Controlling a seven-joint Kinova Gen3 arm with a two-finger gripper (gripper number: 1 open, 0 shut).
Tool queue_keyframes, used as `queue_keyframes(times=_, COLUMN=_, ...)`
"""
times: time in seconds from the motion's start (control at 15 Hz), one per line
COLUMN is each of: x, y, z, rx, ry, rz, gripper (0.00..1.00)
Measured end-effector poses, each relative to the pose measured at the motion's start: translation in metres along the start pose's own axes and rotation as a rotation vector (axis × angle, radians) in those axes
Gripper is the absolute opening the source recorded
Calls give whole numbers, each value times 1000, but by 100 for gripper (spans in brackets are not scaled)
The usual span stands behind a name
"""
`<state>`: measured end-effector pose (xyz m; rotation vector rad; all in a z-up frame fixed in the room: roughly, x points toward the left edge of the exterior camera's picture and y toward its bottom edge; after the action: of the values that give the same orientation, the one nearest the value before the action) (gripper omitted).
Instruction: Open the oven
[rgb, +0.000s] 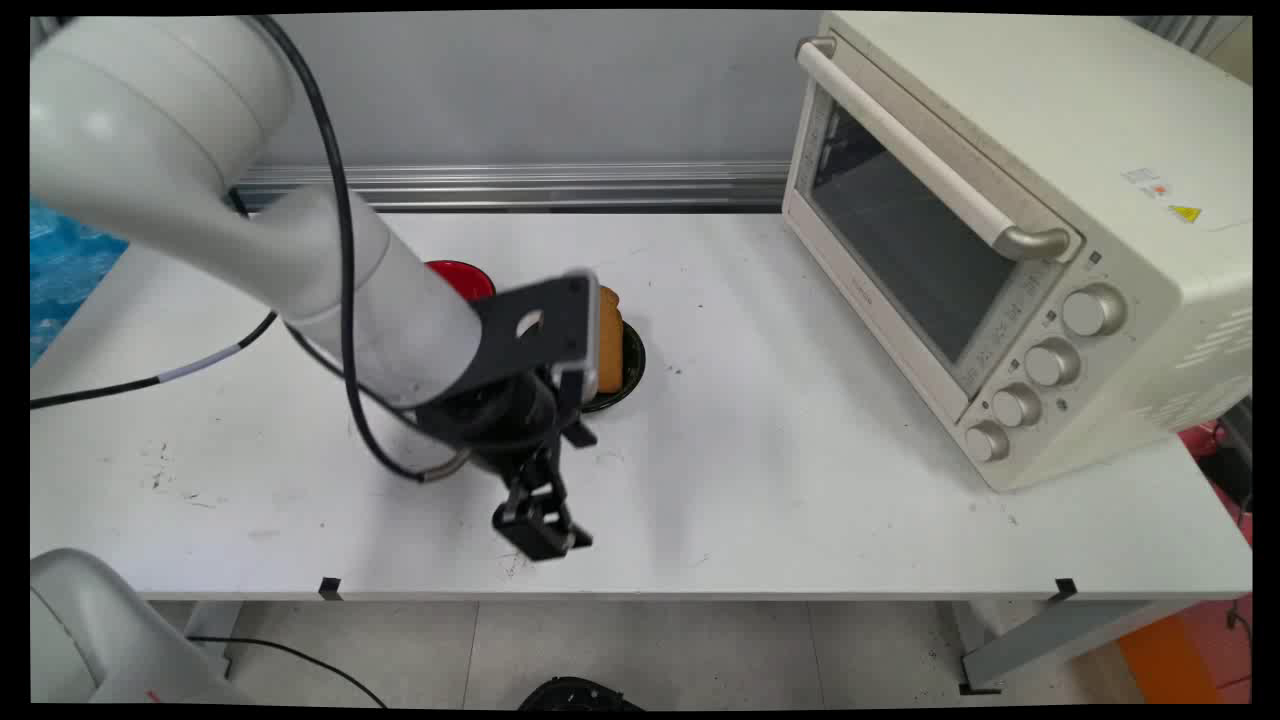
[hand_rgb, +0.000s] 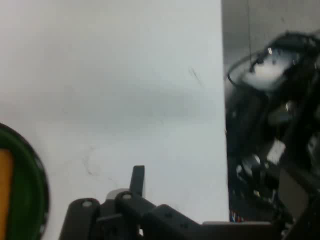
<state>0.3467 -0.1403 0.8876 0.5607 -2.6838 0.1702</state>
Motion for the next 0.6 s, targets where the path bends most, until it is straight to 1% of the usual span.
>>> queue_keyframes(times=0.2, x=9, y=-7, z=-12, rx=18, ry=34, rz=-39, gripper=100)
queue_keyframes(times=0.6, x=38, y=-30, z=-40, rx=79, ry=140, rz=-129, gripper=100)
